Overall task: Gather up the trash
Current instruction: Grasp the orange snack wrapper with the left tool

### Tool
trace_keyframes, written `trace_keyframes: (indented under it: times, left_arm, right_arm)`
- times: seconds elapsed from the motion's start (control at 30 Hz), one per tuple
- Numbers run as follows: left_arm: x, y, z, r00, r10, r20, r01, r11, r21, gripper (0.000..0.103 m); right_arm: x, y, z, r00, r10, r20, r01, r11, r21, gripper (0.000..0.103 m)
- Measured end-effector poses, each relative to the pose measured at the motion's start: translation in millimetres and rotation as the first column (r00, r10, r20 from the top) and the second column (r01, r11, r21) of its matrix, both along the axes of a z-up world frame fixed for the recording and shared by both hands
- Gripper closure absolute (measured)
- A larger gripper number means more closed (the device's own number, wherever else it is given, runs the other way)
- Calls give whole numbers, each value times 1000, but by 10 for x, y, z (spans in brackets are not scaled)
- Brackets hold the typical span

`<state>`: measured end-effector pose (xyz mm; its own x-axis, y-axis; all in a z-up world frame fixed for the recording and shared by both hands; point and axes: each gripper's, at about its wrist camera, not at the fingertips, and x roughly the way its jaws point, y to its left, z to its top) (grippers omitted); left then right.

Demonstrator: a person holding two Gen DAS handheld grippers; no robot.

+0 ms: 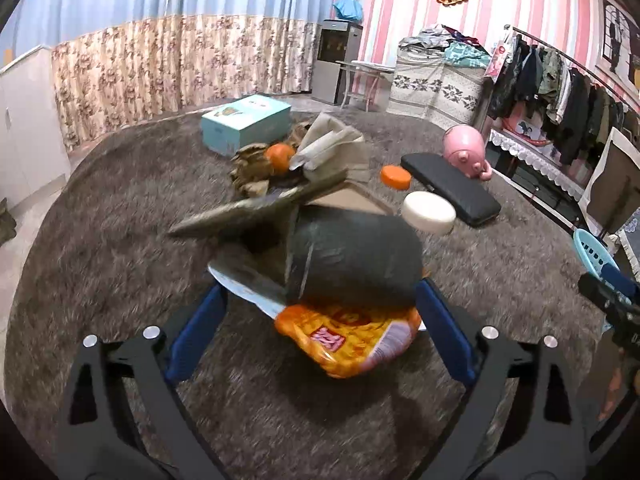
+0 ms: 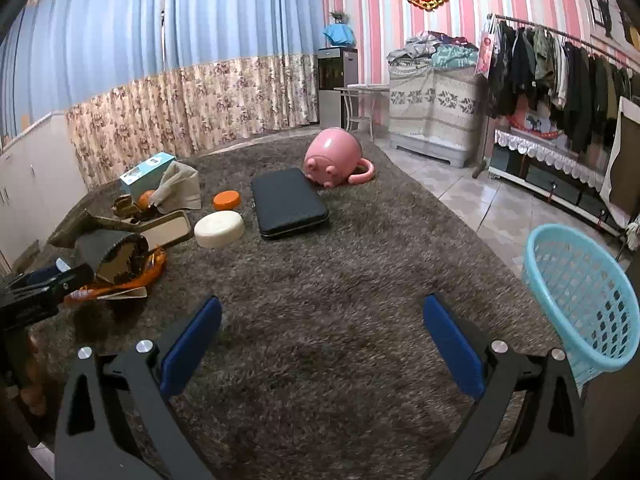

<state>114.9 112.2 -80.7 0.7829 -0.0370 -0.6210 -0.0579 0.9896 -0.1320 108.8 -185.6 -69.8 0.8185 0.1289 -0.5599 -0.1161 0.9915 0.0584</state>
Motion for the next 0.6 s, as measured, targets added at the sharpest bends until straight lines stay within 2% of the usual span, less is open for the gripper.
trace_keyframes:
  times: [0.13,0.27,0.37,0.4,0.43,0.53,0.6]
  left_arm:
    - [109,-74,13,1000,-30,-3,30,999,-32,10]
    - [192,-188,-25,999,-49,-10,49,999,16,13]
    - [195,-163,-33,997,-73,-17,73,997,-8,32]
    - [188,-142,-32,997,-74,-18,74,997,-12,44]
    - [177,-115,-28,997,-79,-21,78,997,-17,51]
    - [107,-52,14,997,-83,-8,83,996,-34,63]
    - [56,-15,59,997,-79,3,79,996,-35,64]
  right_arm:
    - [-9,13,-19,1000,0,-1,0,1000,-15,5]
    - [-6,-1,-32,1000,-5,-7,5,1000,-9,5]
    - [2,-8,-44,1000,-6,-10,6,1000,-14,5]
    - [3,-9,-46,1000,-7,-10,6,1000,-11,5]
    - [8,-11,-54,1000,-6,-13,6,1000,-9,5]
    - [13,19,-62,1000,3,-16,-4,1000,-12,5]
    - [5,51,-60,1000,10,-13,-10,1000,-20,5]
